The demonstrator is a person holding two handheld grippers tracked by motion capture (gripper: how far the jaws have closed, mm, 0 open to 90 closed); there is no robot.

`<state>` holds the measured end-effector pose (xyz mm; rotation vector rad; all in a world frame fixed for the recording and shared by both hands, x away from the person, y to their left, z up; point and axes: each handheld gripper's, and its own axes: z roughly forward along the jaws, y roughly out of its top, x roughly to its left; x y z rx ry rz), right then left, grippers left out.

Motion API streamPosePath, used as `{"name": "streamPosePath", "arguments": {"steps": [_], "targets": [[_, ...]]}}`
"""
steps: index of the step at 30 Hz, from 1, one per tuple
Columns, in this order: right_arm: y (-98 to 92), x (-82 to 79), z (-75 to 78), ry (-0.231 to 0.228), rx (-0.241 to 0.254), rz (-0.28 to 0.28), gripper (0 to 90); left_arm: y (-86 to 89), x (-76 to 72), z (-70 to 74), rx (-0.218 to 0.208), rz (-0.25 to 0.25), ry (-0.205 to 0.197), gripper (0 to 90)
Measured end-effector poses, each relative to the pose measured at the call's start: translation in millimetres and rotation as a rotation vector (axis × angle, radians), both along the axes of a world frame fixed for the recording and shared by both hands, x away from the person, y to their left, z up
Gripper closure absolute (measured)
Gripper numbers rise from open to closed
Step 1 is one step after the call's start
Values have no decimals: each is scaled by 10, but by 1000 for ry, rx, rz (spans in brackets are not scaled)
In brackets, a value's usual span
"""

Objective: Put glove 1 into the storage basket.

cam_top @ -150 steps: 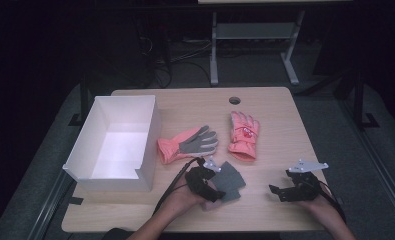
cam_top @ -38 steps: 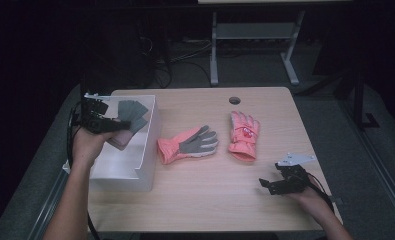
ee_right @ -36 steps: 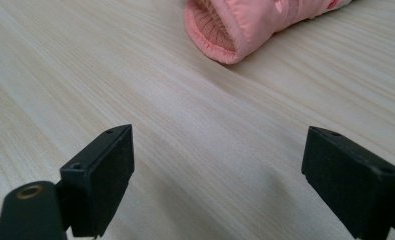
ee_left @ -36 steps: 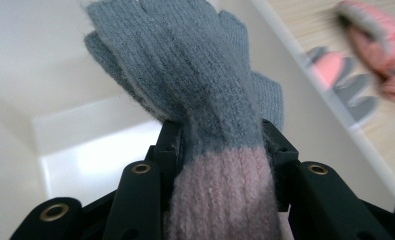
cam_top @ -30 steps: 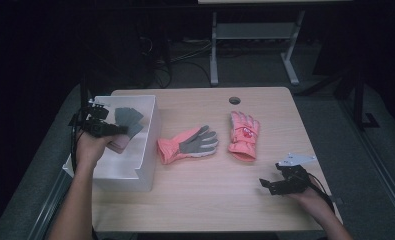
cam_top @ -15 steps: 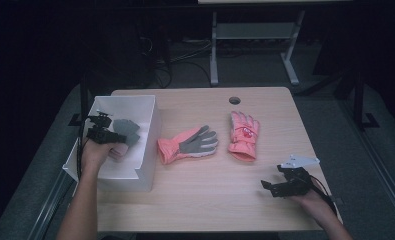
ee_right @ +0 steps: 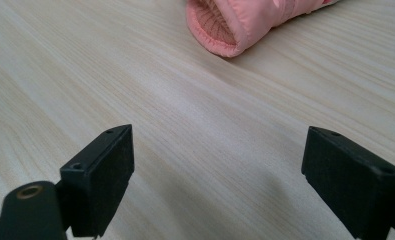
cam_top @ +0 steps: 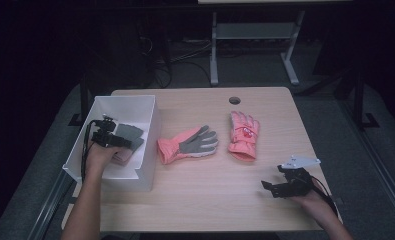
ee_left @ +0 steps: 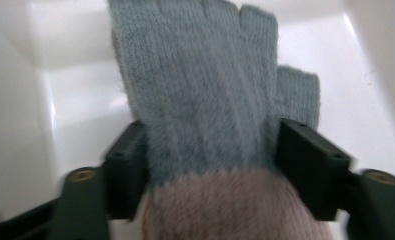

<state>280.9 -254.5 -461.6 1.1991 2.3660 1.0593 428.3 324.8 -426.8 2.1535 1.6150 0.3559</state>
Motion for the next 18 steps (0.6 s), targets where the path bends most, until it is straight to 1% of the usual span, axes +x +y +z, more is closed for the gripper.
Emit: {"name": "streamPosePath", "arguments": {"steps": [1, 2, 4, 6, 8, 10, 12, 13, 14, 15, 16, 18], "targets": [[-1, 0, 1, 0, 0, -1, 132, 0, 11, 5, 8, 4, 2, 235], [-2, 1, 1, -1, 1, 0, 132, -6, 14, 14, 2, 14, 4, 198], [-2, 1, 4, -3, 2, 0, 132, -24, 11, 62, 6, 33, -9, 173], [0, 1, 3, -1, 2, 0, 131, -32, 0, 132, 7, 38, -36, 157], [6, 0, 2, 3, 4, -2, 132, -30, -5, 212, 6, 26, -46, 151], [11, -2, 2, 3, 4, 0, 131, -28, -11, 270, -16, 16, -53, 145], [16, -2, 2, 1, 4, 2, 131, -19, -22, 334, -34, -8, -63, 145], [16, -2, 2, 0, 3, 3, 132, -23, -33, 370, -55, -12, -63, 145], [17, -2, 3, -1, 3, 4, 132, -17, -39, 399, -63, -25, -64, 144], [16, -2, 3, -1, 3, 3, 132, -19, -48, 426, -77, -27, -67, 143], [17, -1, 3, 0, 3, 3, 132, -15, -53, 451, -78, -34, -70, 142], [16, 0, 2, 4, -1, 4, 132, -17, -79, 531, -86, -59, -91, 142]]}}
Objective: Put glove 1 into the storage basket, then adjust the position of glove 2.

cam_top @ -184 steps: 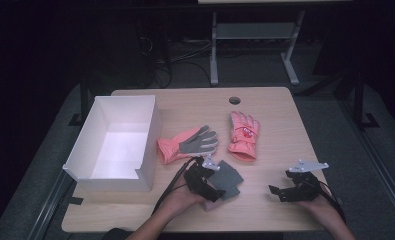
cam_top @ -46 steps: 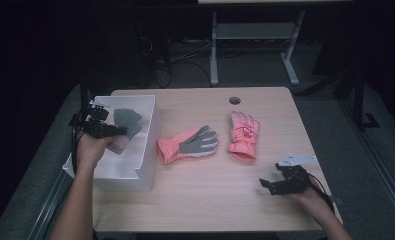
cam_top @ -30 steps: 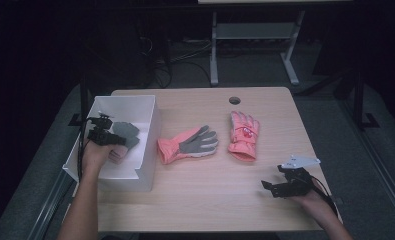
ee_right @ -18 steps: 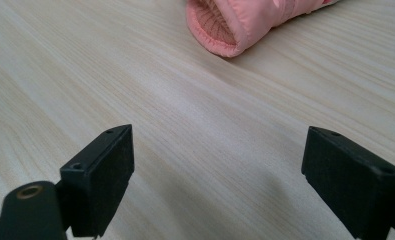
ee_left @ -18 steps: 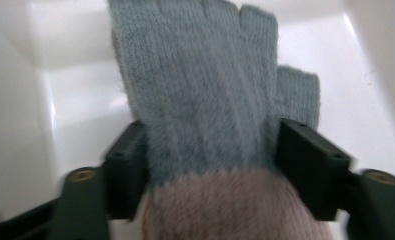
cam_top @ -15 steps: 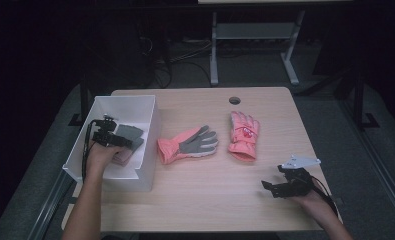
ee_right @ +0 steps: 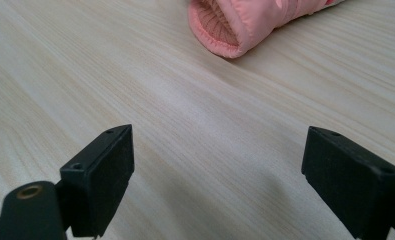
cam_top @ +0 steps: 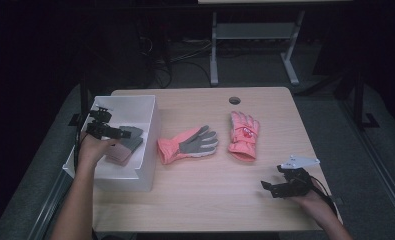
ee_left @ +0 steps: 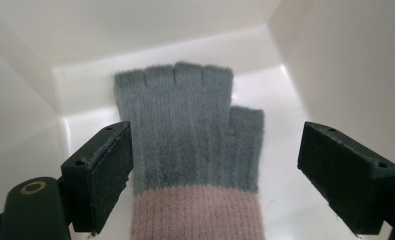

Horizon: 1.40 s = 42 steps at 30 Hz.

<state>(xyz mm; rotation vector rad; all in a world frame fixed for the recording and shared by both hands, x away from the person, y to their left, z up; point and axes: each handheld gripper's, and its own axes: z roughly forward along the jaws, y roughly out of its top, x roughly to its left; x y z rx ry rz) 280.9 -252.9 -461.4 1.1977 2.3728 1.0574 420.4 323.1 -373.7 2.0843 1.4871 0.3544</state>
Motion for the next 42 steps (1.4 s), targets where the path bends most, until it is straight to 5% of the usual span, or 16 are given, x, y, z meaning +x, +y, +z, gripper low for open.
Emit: {"name": "streamPosePath", "arguments": {"steps": [9, 18, 29, 42], "targets": [[14, -1, -6, 1, -2, -2, 132, -108, -133, 389, -60, -117, -95, 139], [15, -4, -5, 6, 1, -1, 132, -387, -270, 598, -113, -218, -144, 140], [12, 1, -11, 5, -1, 0, 132, -852, -442, 765, -154, -332, -167, 143], [24, -1, -8, 5, -2, 5, 132, -1459, -620, 765, -175, -455, -157, 149]]}}
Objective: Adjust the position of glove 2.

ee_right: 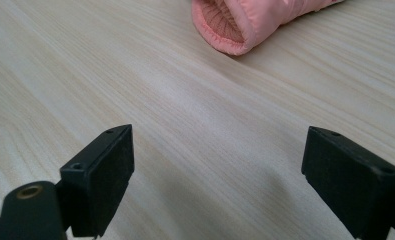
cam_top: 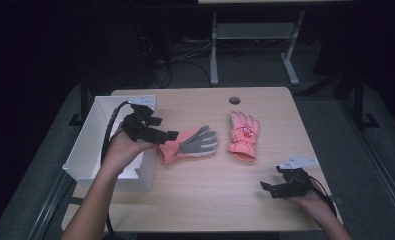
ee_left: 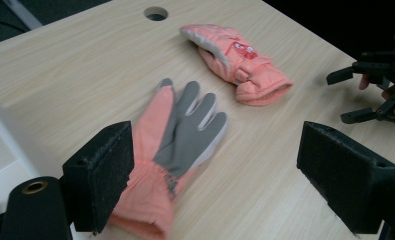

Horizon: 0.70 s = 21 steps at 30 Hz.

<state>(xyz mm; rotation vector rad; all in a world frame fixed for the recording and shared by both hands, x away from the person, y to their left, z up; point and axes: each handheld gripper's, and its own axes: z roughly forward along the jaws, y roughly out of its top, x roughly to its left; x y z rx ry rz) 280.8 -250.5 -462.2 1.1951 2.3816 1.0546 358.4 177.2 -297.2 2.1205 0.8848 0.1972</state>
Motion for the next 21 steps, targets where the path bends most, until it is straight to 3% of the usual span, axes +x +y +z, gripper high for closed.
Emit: {"name": "streamPosePath", "arguments": {"steps": [4, 7, 10, 18, 21], "targets": [[0, -1, 4, 1, 2, -1, 132, -181, -23, -40, 0, -37, 6, 177], [9, -1, 5, -3, 4, 4, 132, -302, -11, -90, 7, -48, 12, 258], [11, -11, 6, -1, 2, 8, 132, -417, 32, -170, 11, -44, 15, 374], [-7, -18, 9, -2, 5, 13, 132, -659, 182, -489, 84, -36, 20, 883], [-5, -16, 4, 4, 4, 17, 132, -723, 269, -663, 113, -15, 29, 896]]}}
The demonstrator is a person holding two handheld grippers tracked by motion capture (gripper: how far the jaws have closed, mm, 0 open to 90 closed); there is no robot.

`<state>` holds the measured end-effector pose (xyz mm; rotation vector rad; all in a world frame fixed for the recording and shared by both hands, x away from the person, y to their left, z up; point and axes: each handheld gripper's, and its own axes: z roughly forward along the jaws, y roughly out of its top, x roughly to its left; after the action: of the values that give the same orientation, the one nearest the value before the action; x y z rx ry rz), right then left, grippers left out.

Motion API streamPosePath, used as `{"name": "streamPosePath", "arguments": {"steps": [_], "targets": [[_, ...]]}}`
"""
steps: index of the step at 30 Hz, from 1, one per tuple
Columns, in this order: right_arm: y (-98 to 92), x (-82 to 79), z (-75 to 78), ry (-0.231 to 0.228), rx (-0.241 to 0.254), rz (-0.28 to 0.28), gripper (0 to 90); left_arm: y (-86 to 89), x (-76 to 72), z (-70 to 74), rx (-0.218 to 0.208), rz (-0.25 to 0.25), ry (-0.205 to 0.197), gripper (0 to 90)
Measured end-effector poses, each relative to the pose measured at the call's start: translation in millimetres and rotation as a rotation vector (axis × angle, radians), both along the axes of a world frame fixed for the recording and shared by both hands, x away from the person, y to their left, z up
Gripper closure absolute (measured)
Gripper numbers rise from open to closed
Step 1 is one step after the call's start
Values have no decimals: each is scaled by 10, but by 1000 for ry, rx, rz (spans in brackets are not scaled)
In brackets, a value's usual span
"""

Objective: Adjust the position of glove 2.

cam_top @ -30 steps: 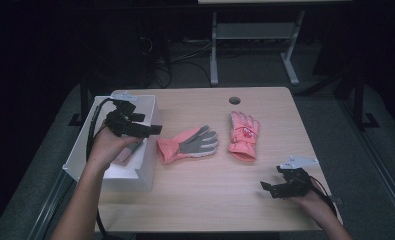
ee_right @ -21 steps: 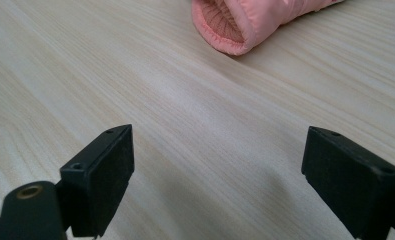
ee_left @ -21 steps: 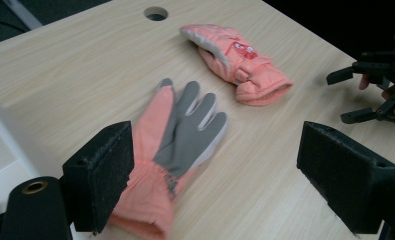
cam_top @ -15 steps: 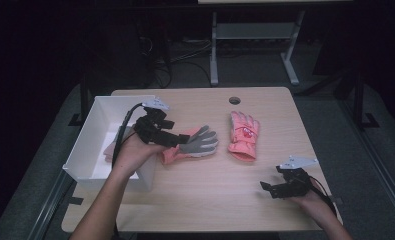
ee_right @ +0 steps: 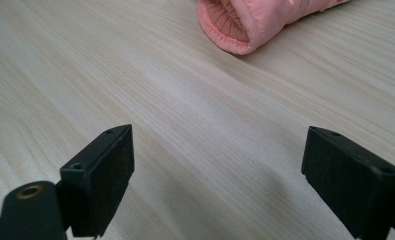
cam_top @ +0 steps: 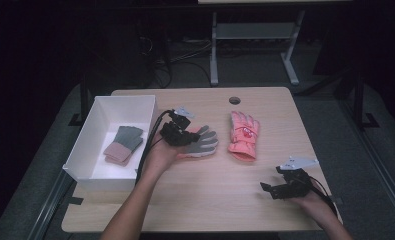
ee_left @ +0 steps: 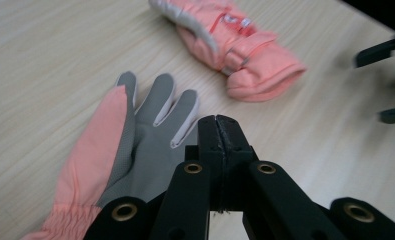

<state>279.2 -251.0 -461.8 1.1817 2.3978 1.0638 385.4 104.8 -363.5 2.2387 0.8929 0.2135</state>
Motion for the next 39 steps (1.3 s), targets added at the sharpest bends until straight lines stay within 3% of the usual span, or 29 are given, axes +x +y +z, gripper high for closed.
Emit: {"name": "streamPosePath", "arguments": {"steps": [2, 8, 17, 19, 24, 26, 33, 39], "targets": [[-2, -1, 1, 0, 1, 0, 132, -6, 48, -102, 1, 24, 9, 896], [-15, -1, 1, 2, -2, -1, 132, 39, 167, -326, 36, 84, -15, 897], [-16, 3, -5, 3, 0, -3, 132, 98, 290, -510, 74, 147, 2, 897], [-22, 2, -3, 1, 0, 1, 132, 103, 308, -556, 94, 144, 6, 897], [-23, 2, -6, 3, -2, 0, 132, 95, 318, -682, 79, 142, 61, 898], [-23, 1, -5, 3, -1, 0, 132, 71, 295, -713, 90, 136, 65, 898], [-25, -9, -7, 0, -1, -4, 132, 41, 194, -713, 86, 109, 78, 899], [-18, -8, -2, 3, 1, -6, 132, 22, 51, -713, 69, 63, 112, 899]]}}
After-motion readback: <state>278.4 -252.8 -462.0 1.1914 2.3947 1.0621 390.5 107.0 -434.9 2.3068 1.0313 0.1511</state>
